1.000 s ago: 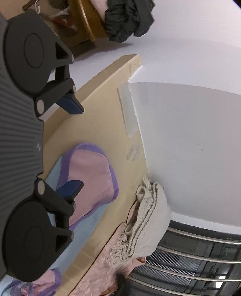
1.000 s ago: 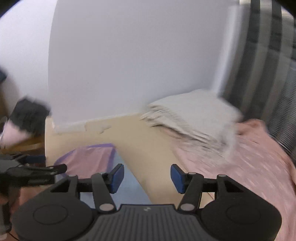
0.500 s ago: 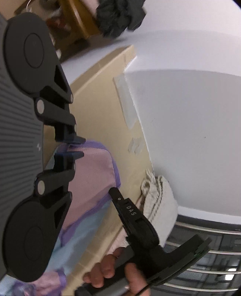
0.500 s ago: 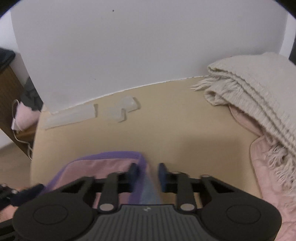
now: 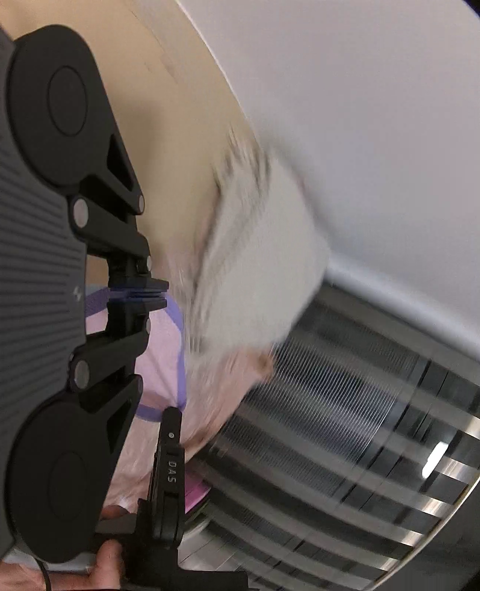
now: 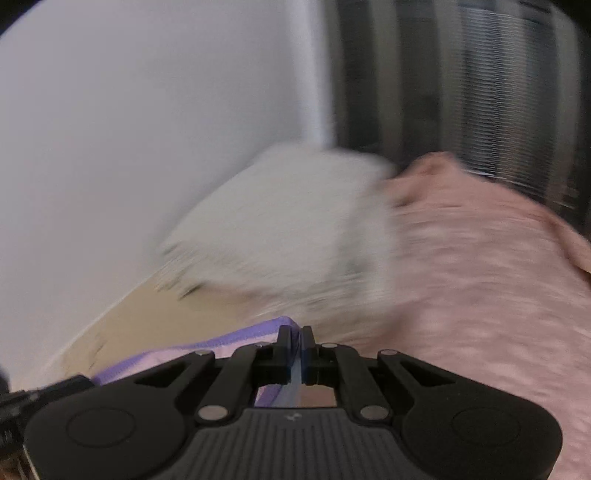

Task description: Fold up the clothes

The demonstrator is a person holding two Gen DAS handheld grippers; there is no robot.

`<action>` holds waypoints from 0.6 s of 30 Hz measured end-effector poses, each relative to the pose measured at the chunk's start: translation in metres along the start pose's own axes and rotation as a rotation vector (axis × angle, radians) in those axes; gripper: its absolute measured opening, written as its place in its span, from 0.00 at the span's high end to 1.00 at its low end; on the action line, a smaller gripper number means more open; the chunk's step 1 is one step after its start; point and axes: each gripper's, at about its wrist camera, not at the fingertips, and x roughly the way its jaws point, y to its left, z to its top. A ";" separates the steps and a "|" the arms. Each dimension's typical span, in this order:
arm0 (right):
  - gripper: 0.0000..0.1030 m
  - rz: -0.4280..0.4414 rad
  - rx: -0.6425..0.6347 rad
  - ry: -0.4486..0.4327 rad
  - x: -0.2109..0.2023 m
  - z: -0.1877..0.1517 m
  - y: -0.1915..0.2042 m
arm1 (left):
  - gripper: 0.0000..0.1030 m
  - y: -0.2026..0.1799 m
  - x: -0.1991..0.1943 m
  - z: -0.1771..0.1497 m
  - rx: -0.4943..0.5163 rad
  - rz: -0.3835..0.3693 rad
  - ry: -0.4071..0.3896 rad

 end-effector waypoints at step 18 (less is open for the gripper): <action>0.57 -0.098 0.051 -0.066 -0.070 -0.107 -0.083 | 0.37 -0.055 0.026 -0.080 0.277 -0.246 0.276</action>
